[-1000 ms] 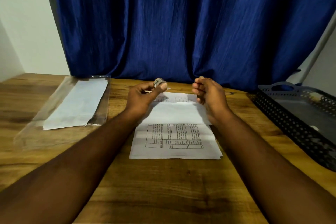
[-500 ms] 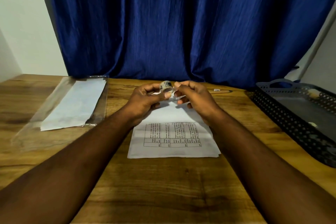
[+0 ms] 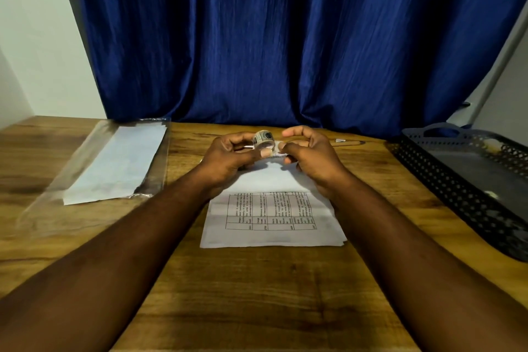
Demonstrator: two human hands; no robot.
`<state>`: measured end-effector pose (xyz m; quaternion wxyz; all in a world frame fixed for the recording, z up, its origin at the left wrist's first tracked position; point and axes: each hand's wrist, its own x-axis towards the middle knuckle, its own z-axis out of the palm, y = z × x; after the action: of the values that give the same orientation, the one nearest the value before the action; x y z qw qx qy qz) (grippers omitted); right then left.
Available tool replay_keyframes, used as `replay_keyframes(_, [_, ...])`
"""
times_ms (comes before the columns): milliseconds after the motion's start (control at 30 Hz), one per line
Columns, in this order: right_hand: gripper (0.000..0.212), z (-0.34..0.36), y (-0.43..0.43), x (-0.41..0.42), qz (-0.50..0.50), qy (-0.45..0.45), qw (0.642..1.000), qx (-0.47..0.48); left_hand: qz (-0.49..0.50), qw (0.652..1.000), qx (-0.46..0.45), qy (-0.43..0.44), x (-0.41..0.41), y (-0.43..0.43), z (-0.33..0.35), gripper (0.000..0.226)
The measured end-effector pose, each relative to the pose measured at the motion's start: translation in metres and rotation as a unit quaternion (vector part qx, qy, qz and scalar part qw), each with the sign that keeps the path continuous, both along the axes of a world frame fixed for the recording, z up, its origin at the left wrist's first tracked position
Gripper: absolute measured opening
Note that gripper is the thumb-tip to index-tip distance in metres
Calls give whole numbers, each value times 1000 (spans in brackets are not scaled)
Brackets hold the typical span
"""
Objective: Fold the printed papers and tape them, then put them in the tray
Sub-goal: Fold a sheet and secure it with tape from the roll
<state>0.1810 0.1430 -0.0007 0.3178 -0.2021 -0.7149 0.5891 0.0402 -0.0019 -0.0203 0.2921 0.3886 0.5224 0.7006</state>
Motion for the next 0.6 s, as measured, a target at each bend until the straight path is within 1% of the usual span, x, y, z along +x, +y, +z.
replay_keyframes(200, [19,-1,14,2,-77,14,997,-15,-4,999,18,-44,-6,-2,2,42])
replay_keyframes(333, [21,-4,17,2,-80,7,996,28,7,999,19,-38,-3,0,1,44])
replay_keyframes(400, [23,-4,15,4,-69,3,995,66,21,1000,11,-15,-3,0,-1,44])
replay_keyframes(433, [23,-4,14,5,-63,3,992,105,36,999,2,20,-2,0,-3,45])
replay_keyframes(467, [22,-4,14,6,-57,1,985,162,65,995,-13,78,-2,0,-4,45])
replay_keyframes(500, [22,-4,14,7,-47,-5,973,226,106,982,-36,154,-1,0,-6,45])
replay_keyframes(567, [22,-6,13,7,-19,-29,946,321,178,932,-80,306,1,-1,-9,40])
replay_keyframes(600, [24,-7,11,7,-9,-46,938,345,196,905,-92,367,1,-1,-9,36])
